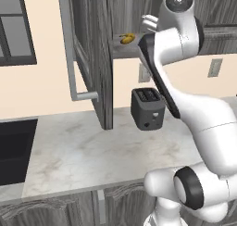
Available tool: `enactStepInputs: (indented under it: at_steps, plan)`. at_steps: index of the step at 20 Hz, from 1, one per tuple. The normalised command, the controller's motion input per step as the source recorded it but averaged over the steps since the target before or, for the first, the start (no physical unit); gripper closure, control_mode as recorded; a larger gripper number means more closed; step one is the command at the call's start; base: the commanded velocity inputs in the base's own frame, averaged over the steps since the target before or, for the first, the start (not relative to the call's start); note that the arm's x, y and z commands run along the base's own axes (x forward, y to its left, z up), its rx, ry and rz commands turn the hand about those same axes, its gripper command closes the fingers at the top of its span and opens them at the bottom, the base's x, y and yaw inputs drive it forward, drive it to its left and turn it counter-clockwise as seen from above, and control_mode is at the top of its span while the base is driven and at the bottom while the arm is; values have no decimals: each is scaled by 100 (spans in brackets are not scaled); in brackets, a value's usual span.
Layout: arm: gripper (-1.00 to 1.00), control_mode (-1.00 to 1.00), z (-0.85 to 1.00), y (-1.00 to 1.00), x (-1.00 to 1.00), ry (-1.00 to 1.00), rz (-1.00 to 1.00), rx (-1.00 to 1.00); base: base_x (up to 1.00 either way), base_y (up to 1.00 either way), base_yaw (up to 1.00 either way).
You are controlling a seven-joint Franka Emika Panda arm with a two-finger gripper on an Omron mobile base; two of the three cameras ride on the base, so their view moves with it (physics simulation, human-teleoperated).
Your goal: Pick the banana from the counter and place it in the cabinet. Then close the cabinet.
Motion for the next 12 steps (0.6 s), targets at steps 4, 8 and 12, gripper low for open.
enactStepInputs:
  at_steps: [4, 8, 12]
  plan:
    - [-100, -100, 2, 0, -94, 7, 13, 0, 0, 0, 0]
    - [-100, -100, 0, 2, -86, 3, 14, 0, 0, 0, 0]
    - [-100, -100, 0, 26, -92, 0, 15, -5, 0, 0, 0]
